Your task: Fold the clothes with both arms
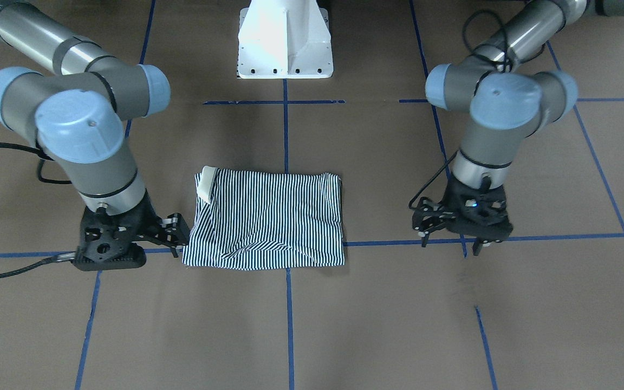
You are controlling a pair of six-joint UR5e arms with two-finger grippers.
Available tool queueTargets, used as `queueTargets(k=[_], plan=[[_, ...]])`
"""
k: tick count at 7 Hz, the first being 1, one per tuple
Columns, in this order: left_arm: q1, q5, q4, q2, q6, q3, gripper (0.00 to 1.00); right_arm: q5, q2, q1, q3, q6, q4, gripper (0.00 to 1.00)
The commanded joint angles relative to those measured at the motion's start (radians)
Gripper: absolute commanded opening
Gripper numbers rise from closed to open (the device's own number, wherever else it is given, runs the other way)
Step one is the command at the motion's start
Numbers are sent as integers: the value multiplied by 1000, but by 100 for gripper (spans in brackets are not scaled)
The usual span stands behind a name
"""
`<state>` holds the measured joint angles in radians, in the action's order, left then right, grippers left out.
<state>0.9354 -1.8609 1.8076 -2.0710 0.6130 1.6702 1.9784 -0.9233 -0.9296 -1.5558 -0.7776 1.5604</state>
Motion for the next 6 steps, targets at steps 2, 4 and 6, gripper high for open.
queueTargets(k=[2,4,6], plan=[[295,-165,-244,210,-470,275,100,138,-294,-254,-193,486,92,100],[507,-247,-241,349,-782,252,100,262,-473,-465,-188,837,98,100],[585,-329,-243,496,-788,229,100,267,-714,-560,-193,893,55,100]])
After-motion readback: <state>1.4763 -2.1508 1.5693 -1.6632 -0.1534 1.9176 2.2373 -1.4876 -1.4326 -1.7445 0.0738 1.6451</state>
